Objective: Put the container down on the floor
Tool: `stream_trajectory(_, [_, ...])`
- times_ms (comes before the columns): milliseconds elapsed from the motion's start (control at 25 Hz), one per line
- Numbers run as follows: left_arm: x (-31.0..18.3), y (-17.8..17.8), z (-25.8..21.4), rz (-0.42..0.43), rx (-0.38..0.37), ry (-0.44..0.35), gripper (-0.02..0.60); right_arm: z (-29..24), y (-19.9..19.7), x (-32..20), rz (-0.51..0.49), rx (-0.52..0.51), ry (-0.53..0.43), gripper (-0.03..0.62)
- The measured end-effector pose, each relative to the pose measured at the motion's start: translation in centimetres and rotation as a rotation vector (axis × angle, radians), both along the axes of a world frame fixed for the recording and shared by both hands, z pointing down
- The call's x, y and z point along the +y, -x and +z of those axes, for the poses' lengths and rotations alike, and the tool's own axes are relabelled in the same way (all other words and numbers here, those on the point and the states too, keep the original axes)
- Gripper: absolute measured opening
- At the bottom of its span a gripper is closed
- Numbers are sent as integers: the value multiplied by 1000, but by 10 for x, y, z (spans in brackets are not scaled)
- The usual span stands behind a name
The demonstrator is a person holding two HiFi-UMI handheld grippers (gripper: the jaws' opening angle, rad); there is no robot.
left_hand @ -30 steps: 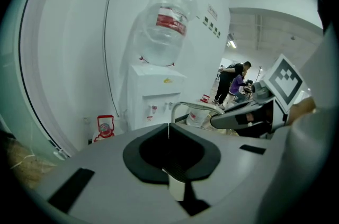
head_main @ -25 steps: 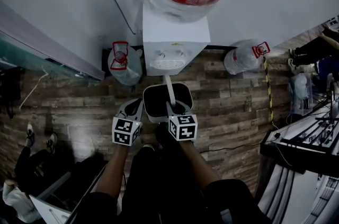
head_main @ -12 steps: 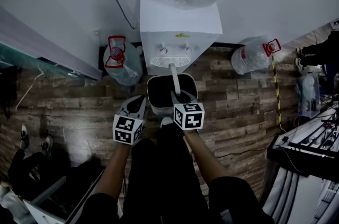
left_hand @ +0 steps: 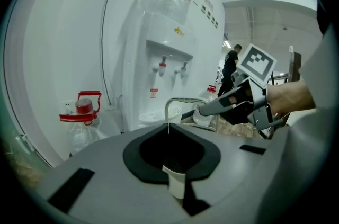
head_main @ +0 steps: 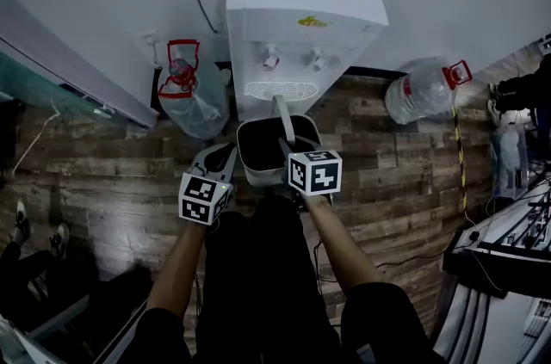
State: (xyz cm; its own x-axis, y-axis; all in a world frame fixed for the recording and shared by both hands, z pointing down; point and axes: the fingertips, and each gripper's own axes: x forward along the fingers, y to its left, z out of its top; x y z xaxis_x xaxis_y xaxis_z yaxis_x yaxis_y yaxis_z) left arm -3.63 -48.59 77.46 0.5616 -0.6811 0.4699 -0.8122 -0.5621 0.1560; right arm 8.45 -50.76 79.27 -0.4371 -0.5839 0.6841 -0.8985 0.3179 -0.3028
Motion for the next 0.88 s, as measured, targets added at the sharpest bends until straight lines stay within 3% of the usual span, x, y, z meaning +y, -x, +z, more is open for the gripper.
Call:
stream_trajectory(200, [-8, -1, 46, 13, 25, -31, 15, 51, -2, 1, -20, -3, 2, 66])
stream_trajectory(600, [-13, -1, 120, 80, 2, -50, 15, 151, -2, -7, 0, 9, 10, 66])
stream_trajectory(800, [-10, 10, 137, 72, 9, -74, 15, 174, -2, -25, 39, 24, -44, 66])
stream_trajectory(880, [-8, 17, 141, 66, 10, -86, 15, 174, 0, -31, 58, 24, -121, 66])
